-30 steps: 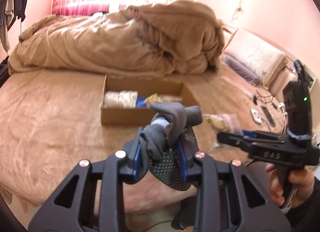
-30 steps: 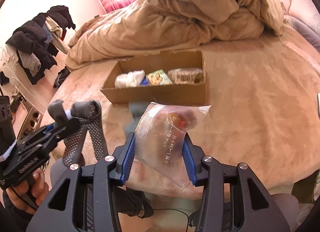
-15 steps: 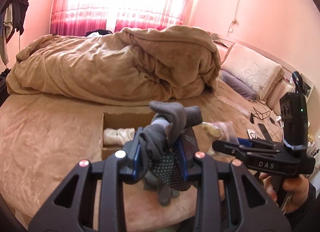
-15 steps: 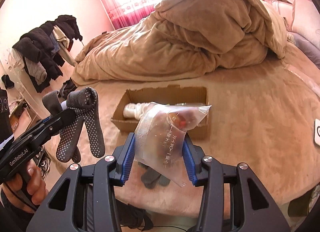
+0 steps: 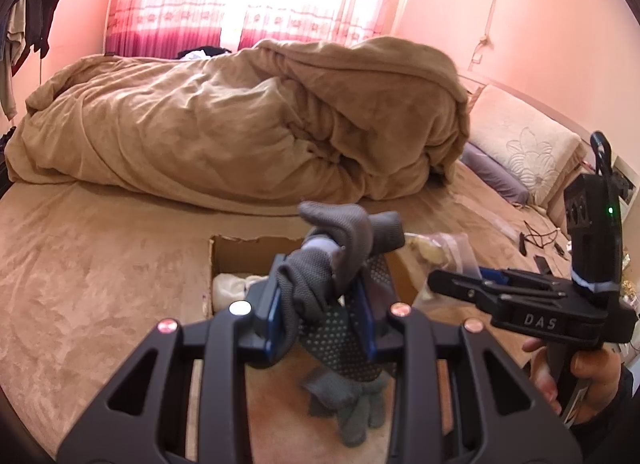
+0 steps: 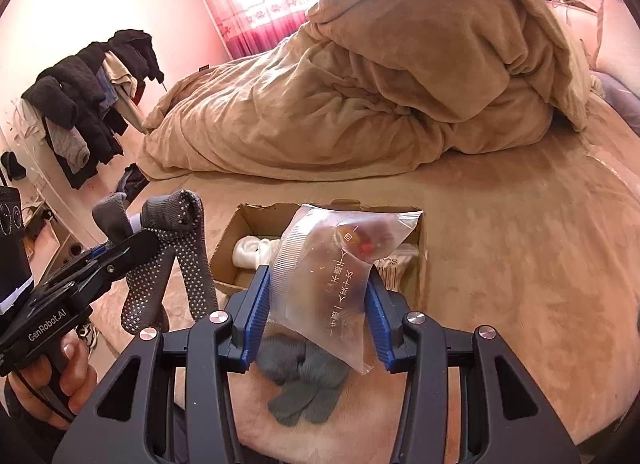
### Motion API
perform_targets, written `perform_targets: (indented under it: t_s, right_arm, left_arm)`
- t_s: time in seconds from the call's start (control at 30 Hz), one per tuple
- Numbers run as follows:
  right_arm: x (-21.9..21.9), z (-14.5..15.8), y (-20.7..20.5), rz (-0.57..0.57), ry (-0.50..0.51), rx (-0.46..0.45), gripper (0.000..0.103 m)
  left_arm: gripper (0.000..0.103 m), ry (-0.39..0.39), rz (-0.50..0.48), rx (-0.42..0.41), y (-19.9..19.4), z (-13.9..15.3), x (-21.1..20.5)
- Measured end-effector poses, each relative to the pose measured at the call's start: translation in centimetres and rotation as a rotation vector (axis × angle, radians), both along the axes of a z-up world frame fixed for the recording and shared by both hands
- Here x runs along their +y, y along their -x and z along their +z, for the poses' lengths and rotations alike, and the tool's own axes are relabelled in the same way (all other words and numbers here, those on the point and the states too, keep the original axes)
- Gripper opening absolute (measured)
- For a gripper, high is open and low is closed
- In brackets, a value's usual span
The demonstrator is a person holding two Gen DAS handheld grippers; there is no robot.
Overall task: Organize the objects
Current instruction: 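Carry the grey glove and clear bag toward the box with both tools, then open the left tool over the box while the right tool releases the clear bag into it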
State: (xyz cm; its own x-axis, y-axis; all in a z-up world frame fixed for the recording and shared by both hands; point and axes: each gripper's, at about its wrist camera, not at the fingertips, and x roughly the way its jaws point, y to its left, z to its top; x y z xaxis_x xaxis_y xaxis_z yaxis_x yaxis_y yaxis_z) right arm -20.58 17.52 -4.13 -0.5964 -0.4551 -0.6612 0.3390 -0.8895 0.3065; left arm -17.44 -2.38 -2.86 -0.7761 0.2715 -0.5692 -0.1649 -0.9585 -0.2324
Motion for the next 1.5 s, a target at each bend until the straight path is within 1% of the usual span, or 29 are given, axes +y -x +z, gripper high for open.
perform_targets:
  t_s: [0.17,0.27,0.43,0.57,0.63,0.7,0.77,0.9,0.97,1.0,1.03,1.07,1.1,1.13,1.2,1.27,1.5]
  right_arm:
    - [-0.7,-1.9,2.4,0.01,-0.005,-0.03,0.047]
    - [-0.9,-2.8,3.4,0.012,-0.005,-0.044,0.047]
    - [-1.4,-4.5,5.0,0.013,-0.009,-0.066,0.047]
    - [-1.8,-5.8,6.0,0.01,-0.007,-0.085,0.047]
    - [-2.1,-6.5,6.4,0.01,-0.012,-0.09,0.047]
    - [-2.4,-7.4,6.7,-0.007,-0.053,-0.083,0.047]
    - [-2.4,-8.0,7.0,-0.011,-0.053,-0.096,0.047]
    - [-2.3,-8.7,7.0,-0.013,-0.048,-0.105,0.048]
    - [-2.2,-8.8,7.0,-0.018,-0.05,-0.11,0.05]
    - [-2.1,-8.7,7.0,-0.019,-0.051,-0.111,0.051]
    - [-2.0,-8.6,6.9,-0.025,-0.054,-0.112,0.055]
    - [-1.9,-8.6,6.8,-0.029,-0.054,-0.112,0.057]
    - [-1.8,-8.4,6.6,-0.032,-0.052,-0.11,0.057]
    - [-1.7,-8.2,6.4,-0.036,-0.054,-0.107,0.059]
    - [-1.5,-8.0,6.0,-0.044,-0.059,-0.104,0.061]
    - [-1.3,-7.6,5.5,-0.048,-0.056,-0.1,0.061]
    - [-0.9,-5.1,2.9,-0.053,-0.06,-0.064,0.061]
  left_arm:
    - [0.032,0.004,0.009,-0.04,3.0,-2.5,-0.4]
    - [0.032,0.002,0.004,-0.078,4.8,-4.4,-0.4]
    - [0.032,0.014,0.014,-0.112,6.6,-6.8,-0.6]
    - [0.032,0.066,0.026,-0.181,8.3,-9.3,-0.7]
    - [0.034,0.084,0.012,-0.246,9.4,-10.8,-0.9]
    - [0.036,0.098,-0.002,-0.304,10.1,-12.1,-1.0]
    - [0.038,0.152,-0.022,-0.325,10.5,-12.7,-0.6]
    - [0.04,0.177,-0.026,-0.36,10.9,-12.8,-0.2]
    - [0.044,0.181,-0.013,-0.367,10.6,-12.5,-0.1]
    - [0.051,0.18,-0.012,-0.368,10.4,-12.2,-0.1]
    - [0.061,0.177,-0.007,-0.362,10.1,-11.9,-0.1]
    - [0.063,0.164,-0.01,-0.356,9.8,-11.6,-0.1]
    - [0.067,0.151,-0.016,-0.35,9.4,-11.1,-0.1]
    - [0.073,0.151,-0.013,-0.339,9.0,-10.7,0.0]
    - [0.078,0.159,0.002,-0.317,8.1,-9.7,-0.1]
    - [0.079,0.139,0.009,-0.305,7.3,-8.8,-0.4]
    - [0.079,0.114,0.048,-0.249,4.7,-5.7,-1.3]
